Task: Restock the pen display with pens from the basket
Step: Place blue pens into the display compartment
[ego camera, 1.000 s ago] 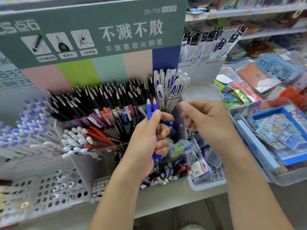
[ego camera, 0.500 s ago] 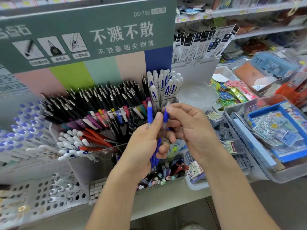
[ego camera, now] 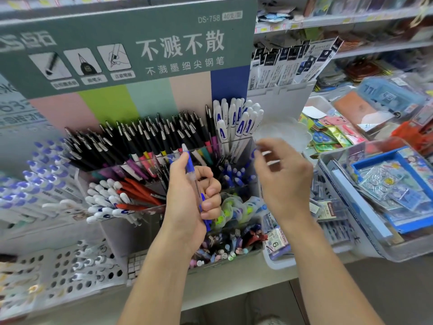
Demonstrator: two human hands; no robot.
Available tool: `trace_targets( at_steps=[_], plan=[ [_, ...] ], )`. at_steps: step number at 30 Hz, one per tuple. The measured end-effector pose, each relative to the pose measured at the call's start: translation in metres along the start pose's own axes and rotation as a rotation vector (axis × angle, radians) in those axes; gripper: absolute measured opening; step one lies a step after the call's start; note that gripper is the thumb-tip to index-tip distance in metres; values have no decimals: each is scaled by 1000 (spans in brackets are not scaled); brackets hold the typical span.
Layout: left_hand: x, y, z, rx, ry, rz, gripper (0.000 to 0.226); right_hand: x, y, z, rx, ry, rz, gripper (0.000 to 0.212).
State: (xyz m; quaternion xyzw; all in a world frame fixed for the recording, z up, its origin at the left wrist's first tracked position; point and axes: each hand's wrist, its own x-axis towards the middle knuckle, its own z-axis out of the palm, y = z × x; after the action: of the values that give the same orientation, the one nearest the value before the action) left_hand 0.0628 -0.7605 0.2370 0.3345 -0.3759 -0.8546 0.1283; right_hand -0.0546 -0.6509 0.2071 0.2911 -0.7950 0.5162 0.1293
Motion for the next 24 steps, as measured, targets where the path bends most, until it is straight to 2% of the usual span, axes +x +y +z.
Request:
trace_targets(
  at_steps=[3, 6, 12, 16, 21, 24],
  plan=[
    [-1, -1, -3, -95, -26, 16, 34, -8, 4, 9, -108, -85, -34, 6],
    [-3, -3, -3, -99, -19, 59, 19, -7, 6, 12, -163, -111, 15, 6],
    [-1, -3, -4, 10, 16, 137, 18, 5, -1, 20, -222, -221, 184, 11],
    [-1, -5, -1, 117, 15, 221, 22, 8, -6, 18, -240, -299, 223, 13],
    [-1, -7, 4, 142, 33, 257, 20, 8, -10, -2, -135, -481, 293, 19],
    [0, -9, 8, 130, 29, 255, 32, 14, -19, -20, 202, -423, 469, 19]
  ],
)
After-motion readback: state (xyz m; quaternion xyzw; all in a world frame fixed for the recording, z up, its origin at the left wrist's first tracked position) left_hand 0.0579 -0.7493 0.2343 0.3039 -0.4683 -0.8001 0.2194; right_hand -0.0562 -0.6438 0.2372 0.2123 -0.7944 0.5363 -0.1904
